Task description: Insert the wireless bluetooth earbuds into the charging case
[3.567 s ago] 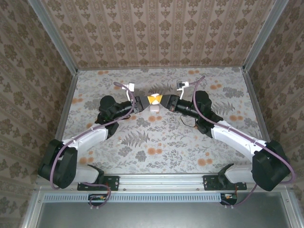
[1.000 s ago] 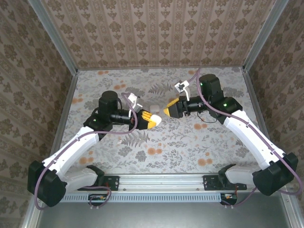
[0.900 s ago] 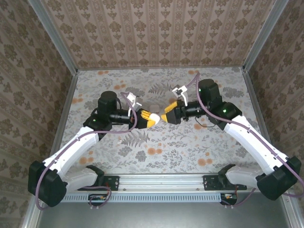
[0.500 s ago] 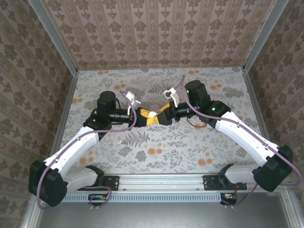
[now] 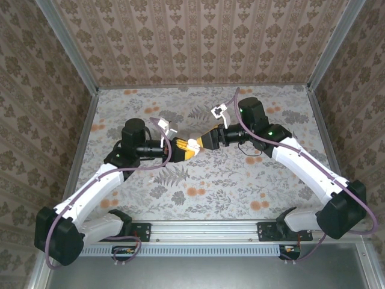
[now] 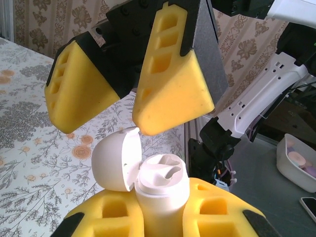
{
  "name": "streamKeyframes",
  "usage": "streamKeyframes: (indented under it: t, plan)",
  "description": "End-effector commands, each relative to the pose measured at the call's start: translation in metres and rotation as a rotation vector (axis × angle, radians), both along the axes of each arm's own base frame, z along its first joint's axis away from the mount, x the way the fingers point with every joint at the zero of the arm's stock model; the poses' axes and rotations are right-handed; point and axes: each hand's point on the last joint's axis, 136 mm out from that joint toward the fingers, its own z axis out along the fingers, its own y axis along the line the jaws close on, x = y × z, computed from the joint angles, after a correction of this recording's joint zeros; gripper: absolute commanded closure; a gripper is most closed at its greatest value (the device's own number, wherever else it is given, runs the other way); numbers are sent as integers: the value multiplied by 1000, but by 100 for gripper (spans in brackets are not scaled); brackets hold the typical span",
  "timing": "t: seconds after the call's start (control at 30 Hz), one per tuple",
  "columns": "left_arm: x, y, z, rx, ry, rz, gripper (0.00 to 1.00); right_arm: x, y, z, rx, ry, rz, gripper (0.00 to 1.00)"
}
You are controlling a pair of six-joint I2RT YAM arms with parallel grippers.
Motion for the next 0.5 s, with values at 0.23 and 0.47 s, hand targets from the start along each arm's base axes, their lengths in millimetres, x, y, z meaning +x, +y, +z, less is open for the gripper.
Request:
streamKeyframes:
  t: [0.23, 0.47]
  plan:
    - [-6, 12, 15, -53, -76, 17, 100, 5, -6, 3, 21, 22, -55, 29]
    - [3, 17, 10, -51, -60, 72, 100, -5, -9, 23, 48, -9, -60, 29]
